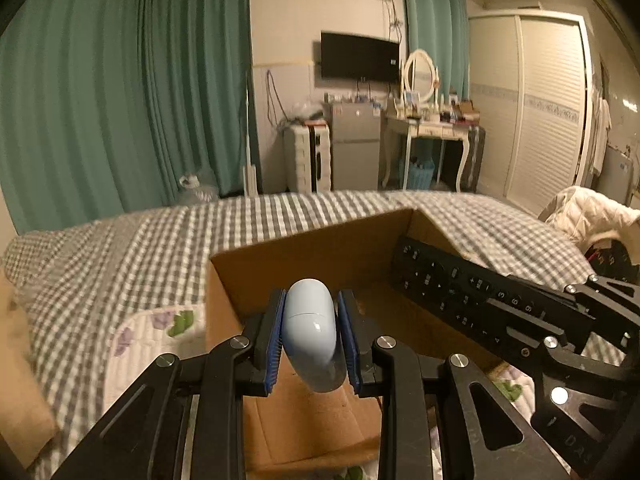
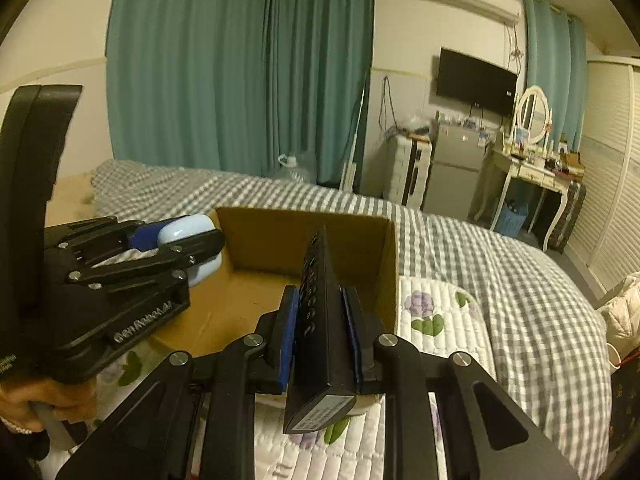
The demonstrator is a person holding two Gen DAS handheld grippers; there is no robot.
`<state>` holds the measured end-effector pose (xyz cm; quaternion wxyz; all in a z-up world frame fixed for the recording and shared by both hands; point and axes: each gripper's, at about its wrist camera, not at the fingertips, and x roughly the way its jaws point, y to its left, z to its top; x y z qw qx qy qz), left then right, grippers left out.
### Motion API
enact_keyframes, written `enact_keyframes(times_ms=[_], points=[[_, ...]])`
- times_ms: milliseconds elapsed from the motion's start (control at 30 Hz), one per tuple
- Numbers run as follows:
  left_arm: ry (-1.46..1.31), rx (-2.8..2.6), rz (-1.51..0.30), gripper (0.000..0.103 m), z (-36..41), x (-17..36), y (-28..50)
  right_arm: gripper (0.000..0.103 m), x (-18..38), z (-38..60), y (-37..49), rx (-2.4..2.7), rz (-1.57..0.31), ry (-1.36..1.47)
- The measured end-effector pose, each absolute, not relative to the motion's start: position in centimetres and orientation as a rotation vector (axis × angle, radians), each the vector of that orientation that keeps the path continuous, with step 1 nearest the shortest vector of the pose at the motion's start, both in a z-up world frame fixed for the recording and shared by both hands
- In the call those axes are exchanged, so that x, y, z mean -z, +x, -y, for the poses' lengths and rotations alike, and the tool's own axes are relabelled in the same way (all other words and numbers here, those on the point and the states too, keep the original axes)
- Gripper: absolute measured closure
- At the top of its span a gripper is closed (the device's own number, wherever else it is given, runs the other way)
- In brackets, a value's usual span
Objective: Organize rigid objects
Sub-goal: 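Carry the earbud case and remote into the cardboard box with both tools, then open both tools to release the items and withdraw from the box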
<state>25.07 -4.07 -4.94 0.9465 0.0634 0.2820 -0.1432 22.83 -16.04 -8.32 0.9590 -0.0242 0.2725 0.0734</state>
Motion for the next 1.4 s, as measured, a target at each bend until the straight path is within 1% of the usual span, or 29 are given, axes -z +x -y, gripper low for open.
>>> enact_keyframes(times_ms=[200, 267, 467, 600, 700, 733, 800, 833, 867, 900, 933, 967, 1000, 1033, 1100, 1133, 1233, 1267, 1300, 1367, 1400], points=[[0.097, 0.276, -0.717, 0.076, 3.5, 8.3, 28.6, 0.082, 10.1, 15.2, 25.3, -0.156, -0.623, -0.115], [0.083, 0.268, -0.747, 0.079, 3.1, 9.1, 29.2, 0.082, 10.9, 14.9, 25.8, -0.158, -0.654, -0.128], [0.085, 0.264, -0.732, 0.079, 2.7, 9.7, 29.2, 0.082, 12.8, 15.2, 26.9, -0.122, -0.695, -0.1], [0.082, 0.27, -0.731, 0.079, 2.6, 9.7, 28.8, 0.081, 12.5, 14.8, 26.5, -0.087, -0.671, -0.122], [0.045, 0.281, -0.738, 0.077, 2.3, 8.8, 28.8, 0.078, 11.8, 14.7, 25.7, -0.085, -0.656, -0.119], [0.04, 0.282, -0.732, 0.077, 2.1, 8.5, 28.6, 0.076, 11.4, 14.8, 25.4, -0.082, -0.649, -0.117], [0.037, 0.281, -0.706, 0.075, 1.7, 7.4, 28.0, 0.068, 10.6, 15.0, 24.6, -0.07, -0.625, -0.114], [0.036, 0.281, -0.694, 0.074, 1.6, 6.9, 27.7, 0.062, 10.1, 15.2, 24.5, -0.066, -0.616, -0.111], [0.033, 0.282, -0.678, 0.069, 1.3, 6.3, 27.3, 0.061, 9.7, 15.3, 24.1, -0.063, -0.605, -0.107], [0.03, 0.283, -0.66, 0.058, 1.2, 5.5, 26.8, 0.061, 9.0, 15.8, 23.9, -0.06, -0.594, -0.101], [0.029, 0.282, -0.643, 0.049, 1.2, 4.8, 26.4, 0.061, 8.5, 15.8, 23.5, -0.058, -0.583, -0.098], [0.031, 0.271, -0.613, 0.035, 1.0, 3.9, 25.6, 0.059, 8.0, 15.9, 23.1, -0.055, -0.57, -0.097], [0.034, 0.259, -0.584, 0.027, 0.9, 3.1, 25.0, 0.057, 7.2, 16.0, 22.5, -0.048, -0.549, -0.094], [0.04, 0.247, -0.551, 0.024, 0.7, 2.1, 24.2, 0.052, 6.7, 16.0, 22.0, -0.042, -0.535, -0.09], [0.045, 0.232, -0.515, 0.014, 0.3, 0.8, 23.0, 0.043, 5.5, 16.1, 20.8, -0.037, -0.504, -0.079], [0.042, 0.224, -0.504, 0.013, 0.2, 0.2, 22.6, 0.039, 5.1, 16.2, 20.2, -0.035, -0.497, -0.076], [0.019, 0.219, -0.467, 0.006, -0.6, -1.7, 20.8, 0.035, 3.5, 16.4, 18.5, -0.021, -0.468, -0.072], [0.013, 0.212, -0.449, 0.001, -0.8, -2.4, 20.1, 0.031, 3.1, 16.4, 18.0, -0.018, -0.459, -0.072], [0.011, 0.204, -0.435, 0.0, -0.9, -2.9, 19.5, 0.028, 2.4, 16.5, 17.2, -0.013, -0.445, -0.072], [0.008, 0.193, -0.405, 0.0, -1.3, -4.2, 18.3, 0.013, 1.6, 16.4, 16.2, -0.005, -0.422, -0.068], [0.005, 0.19, -0.399, 0.0, -1.4, -4.7, 17.8, 0.011, 1.0, 16.4, 15.3, 0.001, -0.403, -0.067]])
